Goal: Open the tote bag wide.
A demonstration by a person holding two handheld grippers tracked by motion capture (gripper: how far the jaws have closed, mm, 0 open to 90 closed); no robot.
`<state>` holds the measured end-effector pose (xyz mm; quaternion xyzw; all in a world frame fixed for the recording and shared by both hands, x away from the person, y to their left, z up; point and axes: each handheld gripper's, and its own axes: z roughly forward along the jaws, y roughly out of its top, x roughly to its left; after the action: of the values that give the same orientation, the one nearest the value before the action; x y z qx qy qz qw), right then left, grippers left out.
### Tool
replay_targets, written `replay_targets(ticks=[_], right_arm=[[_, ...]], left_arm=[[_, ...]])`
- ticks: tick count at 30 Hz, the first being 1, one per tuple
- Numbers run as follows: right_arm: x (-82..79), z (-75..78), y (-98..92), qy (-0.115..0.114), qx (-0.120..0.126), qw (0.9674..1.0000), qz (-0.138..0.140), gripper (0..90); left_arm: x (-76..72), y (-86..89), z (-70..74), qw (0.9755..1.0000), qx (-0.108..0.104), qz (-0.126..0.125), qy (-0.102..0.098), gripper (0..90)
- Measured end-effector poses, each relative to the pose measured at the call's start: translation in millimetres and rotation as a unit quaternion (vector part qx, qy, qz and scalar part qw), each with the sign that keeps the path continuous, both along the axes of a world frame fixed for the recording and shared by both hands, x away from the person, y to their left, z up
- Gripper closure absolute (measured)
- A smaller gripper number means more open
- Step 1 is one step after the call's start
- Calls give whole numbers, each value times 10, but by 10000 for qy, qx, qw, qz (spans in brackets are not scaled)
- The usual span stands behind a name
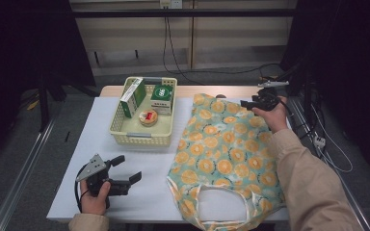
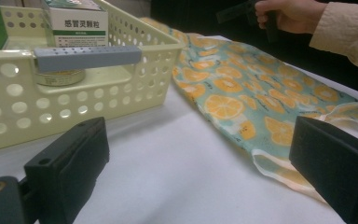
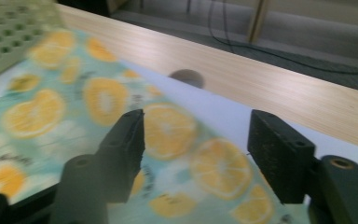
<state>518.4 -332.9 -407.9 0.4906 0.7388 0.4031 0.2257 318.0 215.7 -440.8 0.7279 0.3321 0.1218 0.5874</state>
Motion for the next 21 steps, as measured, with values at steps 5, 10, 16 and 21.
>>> replay_targets(ticks=[5, 10, 16, 21], right_arm=[[-353, 70, 175, -37, 65, 9990, 442, 248], [-819, 58, 382, -44, 55, 9951, 983, 246], [-1319, -21, 551, 97, 170, 9901, 1392, 228], [-1727, -134, 629, 190, 190, 9840, 1761, 279]], left_arm=[[3, -33, 9, 10000, 41, -43, -33, 47], [3, -23, 9, 10000, 8, 12, -24, 47], [-22, -12, 17, 10000, 34, 49, -24, 47], [-29, -39, 7, 9999, 115, 2, -12, 46]])
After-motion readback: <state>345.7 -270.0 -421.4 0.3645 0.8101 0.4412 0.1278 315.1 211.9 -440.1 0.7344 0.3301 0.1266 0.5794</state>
